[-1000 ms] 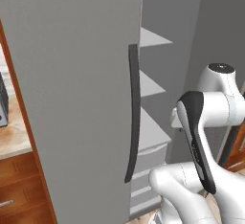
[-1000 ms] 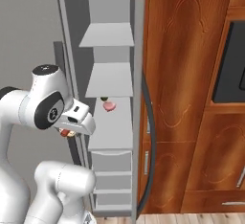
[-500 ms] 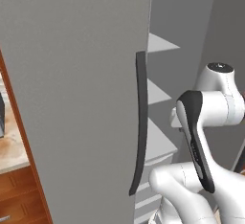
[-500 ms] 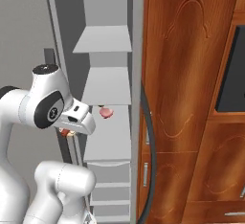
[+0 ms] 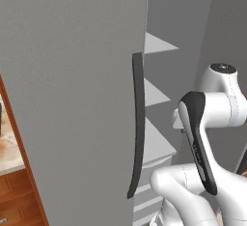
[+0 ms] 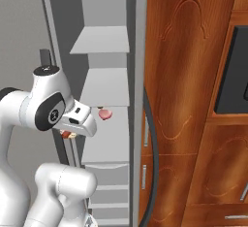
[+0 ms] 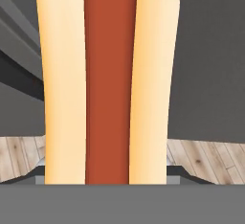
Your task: Store the hot dog in the freezer for long-term storage. Close the freezer door after placing the cooked food.
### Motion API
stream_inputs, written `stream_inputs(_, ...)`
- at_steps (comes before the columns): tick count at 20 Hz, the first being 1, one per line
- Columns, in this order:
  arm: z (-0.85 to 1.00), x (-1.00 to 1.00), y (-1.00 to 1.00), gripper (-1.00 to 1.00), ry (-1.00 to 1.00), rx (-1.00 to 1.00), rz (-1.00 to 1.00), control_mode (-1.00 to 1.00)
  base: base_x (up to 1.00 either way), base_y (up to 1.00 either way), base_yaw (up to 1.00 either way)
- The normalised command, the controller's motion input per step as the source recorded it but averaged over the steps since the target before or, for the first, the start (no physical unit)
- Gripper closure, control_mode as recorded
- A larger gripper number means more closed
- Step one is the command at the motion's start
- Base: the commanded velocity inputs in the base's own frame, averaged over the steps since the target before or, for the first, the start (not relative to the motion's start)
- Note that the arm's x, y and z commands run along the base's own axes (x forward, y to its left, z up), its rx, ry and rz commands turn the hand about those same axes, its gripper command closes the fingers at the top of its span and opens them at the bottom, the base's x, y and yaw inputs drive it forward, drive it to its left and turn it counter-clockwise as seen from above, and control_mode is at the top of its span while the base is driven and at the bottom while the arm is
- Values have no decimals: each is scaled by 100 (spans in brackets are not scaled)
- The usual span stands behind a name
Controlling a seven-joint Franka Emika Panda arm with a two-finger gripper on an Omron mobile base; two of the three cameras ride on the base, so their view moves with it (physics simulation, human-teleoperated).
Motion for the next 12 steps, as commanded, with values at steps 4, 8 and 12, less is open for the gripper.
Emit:
stream_inputs(4, 0, 0, 0, 100, 0, 0, 0, 100, 1, 0, 0)
stream_inputs(8, 0, 0, 0, 100, 0, 0, 0, 100, 0, 0, 0)
stream_inputs(12, 0, 0, 0, 100, 0, 0, 0, 100, 0, 0, 0)
